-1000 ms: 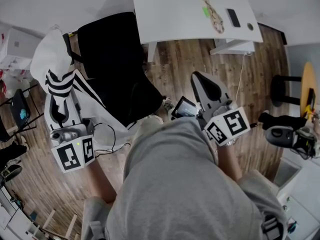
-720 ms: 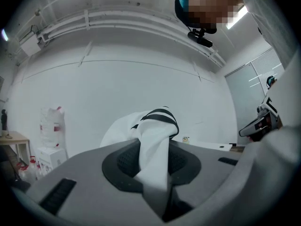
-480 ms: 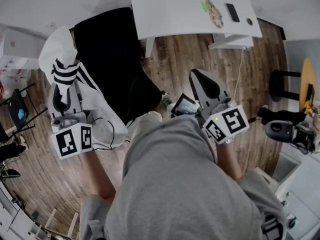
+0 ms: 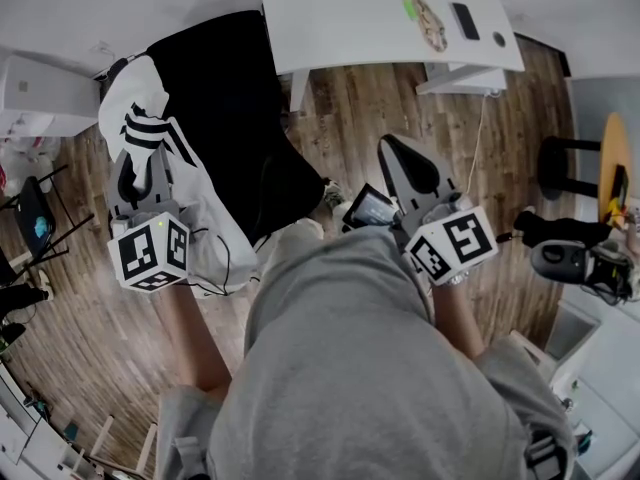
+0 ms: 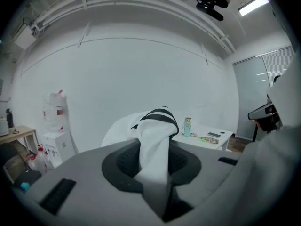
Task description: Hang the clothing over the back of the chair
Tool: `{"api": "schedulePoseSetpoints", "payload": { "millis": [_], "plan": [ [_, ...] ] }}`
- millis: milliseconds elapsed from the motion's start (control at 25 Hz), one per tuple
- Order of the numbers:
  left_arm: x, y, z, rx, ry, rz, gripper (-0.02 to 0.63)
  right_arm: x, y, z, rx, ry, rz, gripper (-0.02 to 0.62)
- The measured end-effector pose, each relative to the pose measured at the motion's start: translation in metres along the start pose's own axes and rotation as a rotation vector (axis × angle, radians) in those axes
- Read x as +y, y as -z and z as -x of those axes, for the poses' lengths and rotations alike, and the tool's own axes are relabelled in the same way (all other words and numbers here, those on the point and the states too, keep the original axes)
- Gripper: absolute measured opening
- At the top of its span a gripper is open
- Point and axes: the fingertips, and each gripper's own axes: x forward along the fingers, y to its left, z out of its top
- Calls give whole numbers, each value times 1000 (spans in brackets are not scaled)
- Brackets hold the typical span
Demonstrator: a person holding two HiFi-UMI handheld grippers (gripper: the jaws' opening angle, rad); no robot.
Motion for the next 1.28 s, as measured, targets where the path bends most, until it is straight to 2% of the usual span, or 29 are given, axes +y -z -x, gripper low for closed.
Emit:
{"api": "schedulePoseSetpoints", "payload": {
  "millis": [280,600,1040,1280],
  "plan": [
    [-2,22,-10,94,9,11,118,3,4,-2,7,1,-2,35],
    [-11,65,-30,311,7,-41,119,5,7,-2,12,4,-1,35],
    [-8,92,-36,440,-8,-21,118,5,15,8,5,29,-8,35],
    [-14,116,-44,562,18,0,118,-4,14,14,-7,49,-12,35]
  ]
}}
